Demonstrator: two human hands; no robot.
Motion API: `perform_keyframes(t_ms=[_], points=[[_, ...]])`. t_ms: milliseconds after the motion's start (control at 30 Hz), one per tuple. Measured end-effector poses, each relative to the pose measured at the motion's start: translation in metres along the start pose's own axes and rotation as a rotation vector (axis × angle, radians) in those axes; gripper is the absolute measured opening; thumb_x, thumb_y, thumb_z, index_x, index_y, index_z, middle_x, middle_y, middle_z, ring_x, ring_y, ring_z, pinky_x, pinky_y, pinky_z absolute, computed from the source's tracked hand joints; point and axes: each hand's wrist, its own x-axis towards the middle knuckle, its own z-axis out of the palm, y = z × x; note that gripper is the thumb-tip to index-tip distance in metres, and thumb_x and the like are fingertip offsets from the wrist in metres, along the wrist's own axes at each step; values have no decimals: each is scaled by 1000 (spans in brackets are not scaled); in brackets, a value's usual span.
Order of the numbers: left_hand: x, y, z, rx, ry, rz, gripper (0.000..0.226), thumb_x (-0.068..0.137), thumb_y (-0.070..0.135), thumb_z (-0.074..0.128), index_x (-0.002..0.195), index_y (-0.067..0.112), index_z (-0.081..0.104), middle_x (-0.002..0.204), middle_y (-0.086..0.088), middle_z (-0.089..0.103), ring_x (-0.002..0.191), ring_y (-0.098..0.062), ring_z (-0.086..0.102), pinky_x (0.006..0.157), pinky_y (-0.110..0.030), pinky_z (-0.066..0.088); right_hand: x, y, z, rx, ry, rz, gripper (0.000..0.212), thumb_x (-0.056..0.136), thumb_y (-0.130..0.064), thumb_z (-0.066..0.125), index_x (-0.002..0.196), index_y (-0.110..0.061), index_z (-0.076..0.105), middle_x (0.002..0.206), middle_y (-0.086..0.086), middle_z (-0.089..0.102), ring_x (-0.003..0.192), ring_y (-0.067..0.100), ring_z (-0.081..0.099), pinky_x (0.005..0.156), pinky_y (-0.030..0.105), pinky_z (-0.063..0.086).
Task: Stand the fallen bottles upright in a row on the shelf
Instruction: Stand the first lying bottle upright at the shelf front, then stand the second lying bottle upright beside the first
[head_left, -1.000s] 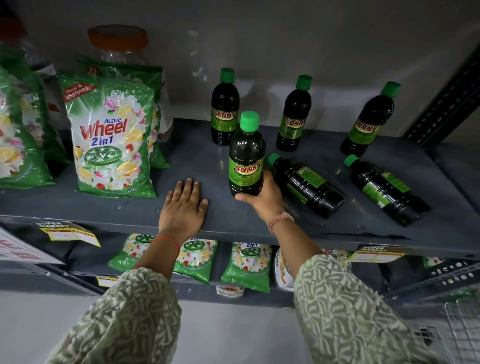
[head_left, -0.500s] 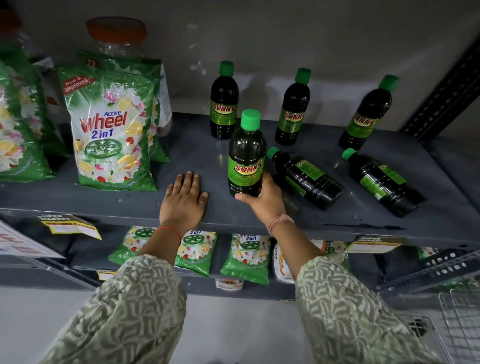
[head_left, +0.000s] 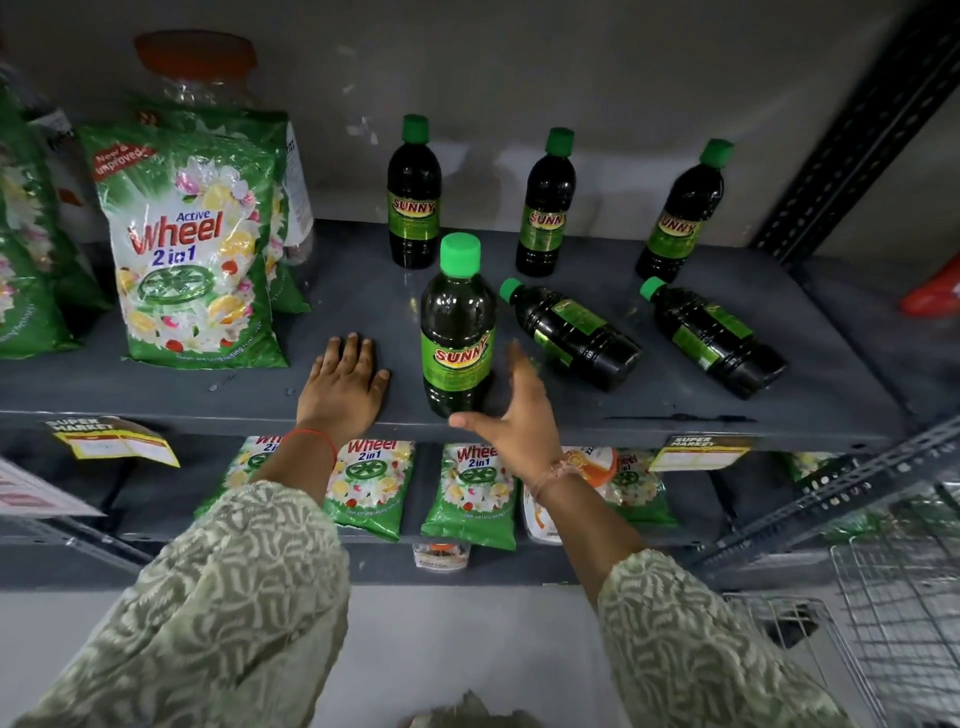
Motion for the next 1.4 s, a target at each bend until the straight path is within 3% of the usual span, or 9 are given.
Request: perform_keyframes(t_ms=[133,233,367,500,600,800,1000,1167,1400], points=[[-3,3,3,58,-31,38,52,99,32,21,146,17,6,159,-2,3,145,-28,-2,118,-40,5,26,-13,-63,-433,217,-111,80,77,-45,67,140,-12,31,155,11,18,142,33,14,116,43,15],[-1,9,3,24,-18,-8,52,98,33,22,146,17,8,158,-3,4,145,-29,1,118,-41,7,84,-11,-106,-737,-13,174,91,66,-54,72,134,-6,35,144,19,39,130,38,37,109,43,33],[2,15,9,13,30,-59,53,98,35,22,146,19,9,158,-3,6,145,-28,3,118,-41,7,102,-2,-108,-541,-238,362,80,52,-49,82,119,-13,54,122,11,62,107,31,59,94,41,49],[2,14,12,39,62,-62,53,98,36,23,146,20,10,158,-2,7,145,-27,4,117,-41,9,104,6,-90,-550,64,222,77,55,-54,78,113,-9,53,118,14,63,112,34,56,94,43,47],[1,16,12,42,66,-64,53,98,36,23,146,20,10,158,-1,7,145,-27,4,117,-41,8,100,8,-68,-256,339,97,81,56,-48,82,112,-2,45,120,18,56,118,35,47,94,44,39],[0,16,11,50,71,-68,52,98,34,22,146,20,10,158,-1,7,145,-26,3,117,-40,8,98,19,-40,16,542,47,88,56,-39,85,118,5,42,119,23,44,112,38,46,94,47,39],[0,17,10,50,66,-75,52,98,34,22,146,20,10,158,-1,7,145,-26,3,117,-40,8,95,28,-44,70,474,1,85,60,-25,85,126,2,39,126,22,40,115,33,46,86,14,30],[-1,17,10,31,65,-72,52,98,34,23,146,20,9,158,-1,6,145,-25,1,118,-40,7,92,21,-39,-107,542,78,114,52,-43,85,141,-10,22,139,20,34,127,37,34,106,47,31],[-1,18,9,39,58,-78,53,98,35,22,146,21,8,158,0,5,145,-25,1,118,-40,7,87,38,-55,217,318,40,77,60,-6,76,127,-18,41,112,4,58,107,24,58,91,38,49]])
